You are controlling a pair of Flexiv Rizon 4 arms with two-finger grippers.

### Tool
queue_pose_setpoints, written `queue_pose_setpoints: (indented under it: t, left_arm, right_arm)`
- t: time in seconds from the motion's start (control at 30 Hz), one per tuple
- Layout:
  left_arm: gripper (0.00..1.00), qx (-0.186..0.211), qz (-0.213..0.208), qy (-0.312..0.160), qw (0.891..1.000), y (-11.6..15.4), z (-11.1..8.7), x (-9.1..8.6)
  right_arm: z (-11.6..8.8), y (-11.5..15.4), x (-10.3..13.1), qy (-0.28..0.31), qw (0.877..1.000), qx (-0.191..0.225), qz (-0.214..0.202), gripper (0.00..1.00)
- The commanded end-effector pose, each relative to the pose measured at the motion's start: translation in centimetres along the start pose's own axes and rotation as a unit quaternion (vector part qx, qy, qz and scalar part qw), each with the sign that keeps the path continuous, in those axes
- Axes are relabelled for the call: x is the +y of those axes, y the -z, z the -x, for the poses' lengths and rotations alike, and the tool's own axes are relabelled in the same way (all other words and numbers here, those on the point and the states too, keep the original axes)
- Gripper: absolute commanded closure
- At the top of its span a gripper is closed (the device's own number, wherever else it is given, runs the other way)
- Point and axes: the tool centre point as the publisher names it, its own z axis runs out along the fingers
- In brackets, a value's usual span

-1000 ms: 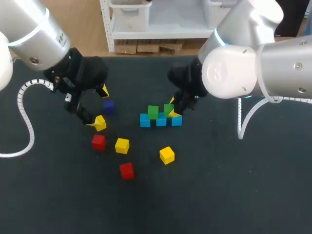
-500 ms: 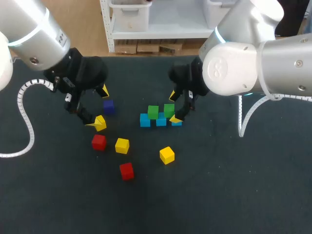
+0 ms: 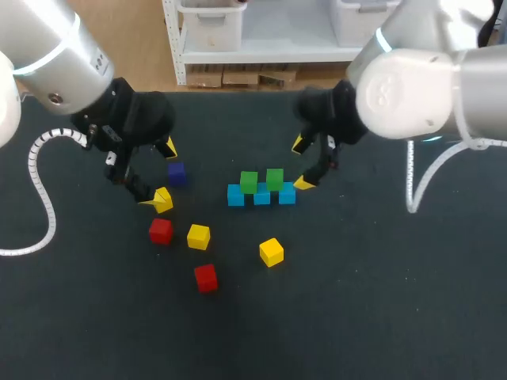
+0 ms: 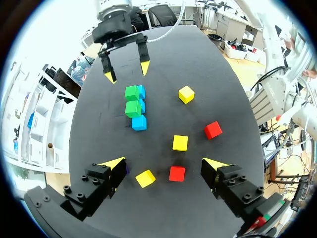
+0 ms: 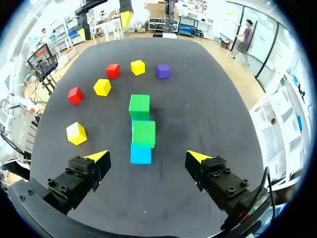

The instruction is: Place the blue cubes, place green cubes on the blue cubes, place the yellow cubes on the green cubes, then place the red cubes on the yellow cubes, and place purple cube on the red cubes.

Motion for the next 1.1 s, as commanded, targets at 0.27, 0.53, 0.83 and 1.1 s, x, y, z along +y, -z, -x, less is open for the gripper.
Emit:
queue_pose_setpoints:
  t: [0.27, 0.53, 0.83, 1.1]
  left_arm:
    - [0.0, -0.001, -0.001, -0.001, 1.0, 0.0, -0.1, 0.1]
    - [0.0, -0.001, -0.001, -0.001, 1.0, 0.0, -0.1, 0.1]
    - [0.0, -0.001, -0.001, -0.001, 1.0, 0.0, -0.1, 0.1]
    - [0.0, -0.001, -0.001, -0.001, 1.0, 0.0, -0.1, 0.1]
  right_arm:
    - [-3.1, 3.1, 2.4, -0.01, 0.999, -0.04, -0.006, 0.0]
    - [-4.8, 4.9, 3.3, -0.007, 0.999, -0.054, -0.005, 0.0]
    - [-6.3, 5.8, 3.7, -0.012, 0.998, -0.069, 0.008, 0.0]
    - [-6.4, 5.9, 3.7, -0.016, 0.998, -0.066, 0.011, 0.0]
